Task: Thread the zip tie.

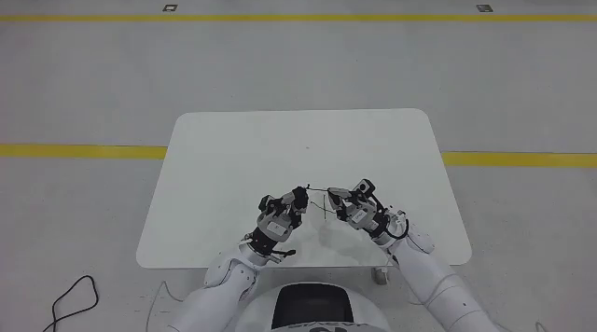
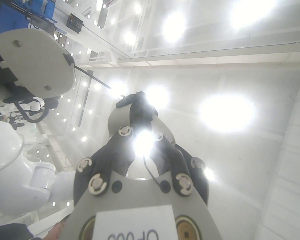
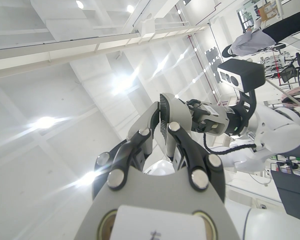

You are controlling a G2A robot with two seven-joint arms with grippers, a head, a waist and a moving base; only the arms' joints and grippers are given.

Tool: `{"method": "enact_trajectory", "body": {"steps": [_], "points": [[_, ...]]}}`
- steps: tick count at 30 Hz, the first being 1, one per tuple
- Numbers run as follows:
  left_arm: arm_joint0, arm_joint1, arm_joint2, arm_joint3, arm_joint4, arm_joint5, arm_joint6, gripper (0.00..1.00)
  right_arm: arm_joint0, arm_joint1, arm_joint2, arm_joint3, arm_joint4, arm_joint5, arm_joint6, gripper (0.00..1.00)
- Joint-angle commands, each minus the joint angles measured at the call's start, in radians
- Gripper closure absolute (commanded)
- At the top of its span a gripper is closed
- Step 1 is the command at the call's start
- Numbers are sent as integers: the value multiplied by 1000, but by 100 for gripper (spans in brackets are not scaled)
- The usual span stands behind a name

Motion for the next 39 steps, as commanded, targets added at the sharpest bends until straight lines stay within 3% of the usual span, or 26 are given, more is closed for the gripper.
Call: {"method": "enact_trajectory", "body": {"steps": [1,15,16,17,18,25,37,39], "points": [[0,0,0,0,0,0,0,100,-1,0,1,0,-1,1,0,100],[0,0,0,0,0,0,0,100,-5,-1,8,3,-6,2,1,100],[0,0,0,0,0,0,0,100,-6,-1,10,1,-1,1,3,88],[0,0,0,0,0,0,0,100,-8,-1,12,-1,1,1,3,4],[0,0,0,0,0,0,0,100,-9,-1,15,-3,0,-2,2,0],[0,0,0,0,0,0,0,100,-25,11,54,-31,-36,-23,-11,0],[0,0,0,0,0,0,0,100,-98,54,212,-146,-99,-49,-60,0],[-3,-1,3,-15,4,6,22,100,-114,59,237,-171,-104,-48,-68,0]]}}
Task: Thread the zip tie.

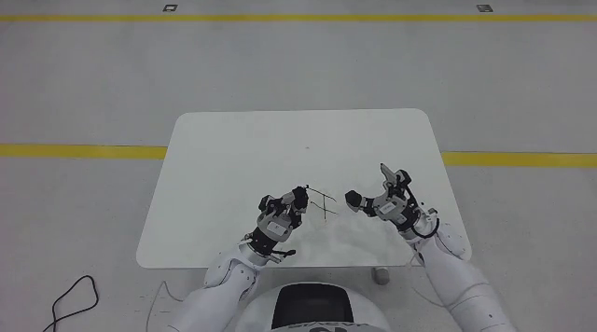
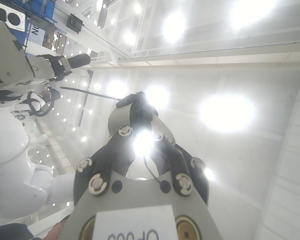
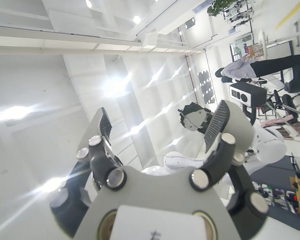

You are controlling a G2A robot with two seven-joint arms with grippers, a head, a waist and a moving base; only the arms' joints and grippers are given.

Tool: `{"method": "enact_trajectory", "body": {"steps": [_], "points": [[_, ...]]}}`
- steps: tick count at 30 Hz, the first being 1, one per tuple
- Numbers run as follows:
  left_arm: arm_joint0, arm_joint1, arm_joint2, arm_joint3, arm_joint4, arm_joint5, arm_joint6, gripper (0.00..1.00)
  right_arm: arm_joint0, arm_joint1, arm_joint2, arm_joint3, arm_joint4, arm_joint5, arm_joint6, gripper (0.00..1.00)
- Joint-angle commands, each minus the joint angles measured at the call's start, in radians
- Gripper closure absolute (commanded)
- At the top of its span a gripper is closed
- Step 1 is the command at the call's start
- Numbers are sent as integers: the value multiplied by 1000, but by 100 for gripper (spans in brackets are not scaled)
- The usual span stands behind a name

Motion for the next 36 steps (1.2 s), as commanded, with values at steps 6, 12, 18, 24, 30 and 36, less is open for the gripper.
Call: {"method": "enact_trajectory", "body": {"steps": [6,12,18,24,30,36], "points": [[3,4,-15,-80,21,7,24,100,-39,13,56,-76,-14,6,-25,0],[10,8,-26,-98,47,13,35,100,-45,15,65,-90,-23,6,-39,0],[10,8,-26,-98,47,13,35,100,-45,15,65,-90,-23,6,-39,0],[10,8,-26,-98,47,13,35,100,-45,15,65,-90,-23,6,-39,0],[10,8,-26,-98,47,13,35,100,-45,15,65,-90,-23,6,-39,0],[10,8,-26,-98,47,13,35,100,-45,15,65,-90,-23,6,-39,0]]}}
